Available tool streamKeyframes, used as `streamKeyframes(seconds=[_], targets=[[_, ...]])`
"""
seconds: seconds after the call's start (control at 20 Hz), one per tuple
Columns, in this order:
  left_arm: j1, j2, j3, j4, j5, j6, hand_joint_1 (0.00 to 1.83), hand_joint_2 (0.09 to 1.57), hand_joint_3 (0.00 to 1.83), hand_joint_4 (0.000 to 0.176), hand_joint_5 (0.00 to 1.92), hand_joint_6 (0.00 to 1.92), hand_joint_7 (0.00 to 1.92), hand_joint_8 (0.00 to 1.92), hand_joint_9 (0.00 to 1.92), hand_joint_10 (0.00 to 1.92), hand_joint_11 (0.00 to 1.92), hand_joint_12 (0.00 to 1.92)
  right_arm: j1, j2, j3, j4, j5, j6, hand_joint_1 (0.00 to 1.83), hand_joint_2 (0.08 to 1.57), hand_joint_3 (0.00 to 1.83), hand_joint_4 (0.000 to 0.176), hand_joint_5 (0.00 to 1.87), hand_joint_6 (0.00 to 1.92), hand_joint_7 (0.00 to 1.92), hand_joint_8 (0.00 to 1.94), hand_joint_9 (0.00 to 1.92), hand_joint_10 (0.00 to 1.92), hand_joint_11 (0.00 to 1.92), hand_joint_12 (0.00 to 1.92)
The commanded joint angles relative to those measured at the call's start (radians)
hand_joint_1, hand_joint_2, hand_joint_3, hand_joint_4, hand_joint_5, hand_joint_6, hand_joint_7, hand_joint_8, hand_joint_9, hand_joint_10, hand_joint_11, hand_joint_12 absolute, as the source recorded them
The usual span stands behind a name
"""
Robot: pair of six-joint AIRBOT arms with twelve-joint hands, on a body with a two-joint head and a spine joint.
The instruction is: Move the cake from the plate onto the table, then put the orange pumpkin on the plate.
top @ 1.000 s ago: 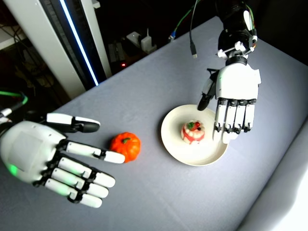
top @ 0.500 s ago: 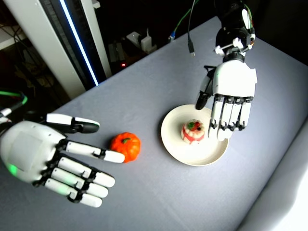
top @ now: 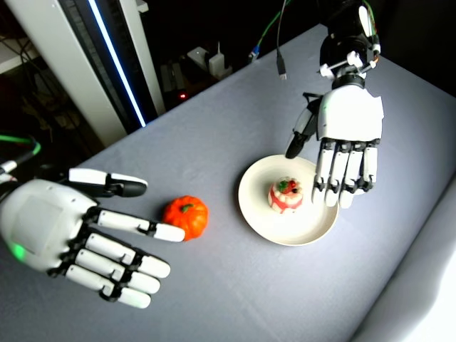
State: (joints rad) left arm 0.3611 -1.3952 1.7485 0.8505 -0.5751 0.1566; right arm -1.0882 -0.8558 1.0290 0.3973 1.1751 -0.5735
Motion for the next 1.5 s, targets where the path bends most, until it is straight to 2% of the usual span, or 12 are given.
streamKeyframes(seconds=[0.0,0.1,0.3,0.35,0.65,0.8,0.85,0.95,1.2,1.35,1.4,1.45], targets=[[0.007,-0.008,0.011,-0.072,-0.091,0.000,0.81,0.84,0.00,0.000,0.38,0.00,0.41,0.00,0.38,0.05,0.00,1.57,0.010,0.003,0.008,0.003,0.124,0.010,0.78,0.91,0.00,0.176,0.13,0.00,0.01,0.00,0.00,0.00,0.00,0.00],[0.032,-0.030,0.031,-0.132,-0.114,0.000,0.85,0.90,0.01,0.000,0.37,0.00,0.36,0.00,0.42,0.07,0.00,1.55,0.010,0.003,0.007,0.003,0.124,0.010,0.79,0.90,0.00,0.175,0.12,0.00,0.01,0.00,0.00,0.00,0.00,0.00],[0.072,-0.080,0.085,-0.208,-0.135,0.000,0.91,0.86,0.00,0.000,0.34,0.00,0.36,0.00,0.32,0.01,0.00,1.15,0.010,0.003,0.008,0.003,0.124,0.010,0.76,0.92,0.01,0.173,0.11,0.00,0.00,0.00,0.00,0.00,0.01,0.00],[0.078,-0.088,0.094,-0.213,-0.128,0.000,0.91,0.86,0.00,0.000,0.35,0.01,0.37,0.00,0.30,0.00,0.00,1.14,0.009,0.003,0.008,0.003,0.124,0.010,0.76,0.93,0.01,0.162,0.11,0.00,0.01,0.00,0.00,0.00,0.01,0.01],[0.133,-0.144,0.157,-0.376,-0.157,0.000,0.93,0.94,0.01,0.000,0.35,0.00,0.44,0.02,0.37,0.02,0.00,1.21,0.008,0.002,0.009,0.003,0.124,0.010,0.77,0.93,0.00,0.175,0.14,0.01,0.04,0.01,0.00,0.00,0.03,0.02],[0.145,-0.160,0.175,-0.398,-0.152,0.000,0.91,0.88,0.00,0.000,0.41,0.01,0.52,0.02,0.48,0.05,0.00,1.29,0.007,0.001,0.009,0.002,0.124,0.010,0.76,0.95,0.01,0.159,0.13,0.00,0.04,0.00,0.00,0.00,0.01,0.01],[0.150,-0.165,0.181,-0.409,-0.150,0.000,0.91,0.87,0.00,0.000,0.40,0.01,0.54,0.02,0.50,0.05,0.00,1.33,0.007,0.000,0.010,0.002,0.124,0.010,0.76,0.95,0.01,0.173,0.14,0.01,0.03,0.00,0.00,0.00,0.01,0.01],[0.156,-0.174,0.193,-0.401,-0.141,0.000,0.89,0.88,0.00,0.000,0.38,0.00,0.55,0.01,0.50,0.05,0.00,1.31,0.007,-0.001,0.010,0.001,0.124,0.010,0.75,0.94,0.00,0.176,0.14,0.01,0.03,0.00,0.00,0.00,0.01,0.01],[0.120,-0.187,0.199,-0.279,-0.105,0.000,0.88,0.81,0.00,0.000,0.43,0.01,0.56,0.00,0.45,0.01,0.00,0.98,0.005,-0.001,0.012,0.001,0.122,0.010,0.74,0.96,0.01,0.153,0.13,0.00,0.03,0.00,0.00,0.00,0.02,0.02],[0.090,-0.184,0.179,-0.211,-0.095,0.000,0.90,0.85,0.00,0.000,0.40,0.02,0.44,0.02,0.48,0.02,0.00,1.64,0.005,-0.002,0.013,-0.001,0.115,0.010,0.74,0.96,0.00,0.165,0.14,0.00,0.03,0.00,0.00,0.00,0.01,0.02],[0.082,-0.181,0.172,-0.199,-0.095,0.000,0.89,0.87,0.01,0.000,0.40,0.01,0.46,0.03,0.51,0.04,0.00,1.71,0.005,-0.002,0.013,-0.001,0.114,0.010,0.72,0.95,0.00,0.166,0.14,0.00,0.04,0.00,0.00,0.00,0.01,0.02],[0.075,-0.175,0.163,-0.190,-0.097,0.000,0.90,0.88,0.01,0.000,0.39,0.01,0.43,0.01,0.41,0.01,0.00,1.59,0.005,-0.003,0.013,-0.001,0.113,0.010,0.73,0.94,0.00,0.160,0.15,0.00,0.04,0.00,0.00,0.00,0.01,0.02]])
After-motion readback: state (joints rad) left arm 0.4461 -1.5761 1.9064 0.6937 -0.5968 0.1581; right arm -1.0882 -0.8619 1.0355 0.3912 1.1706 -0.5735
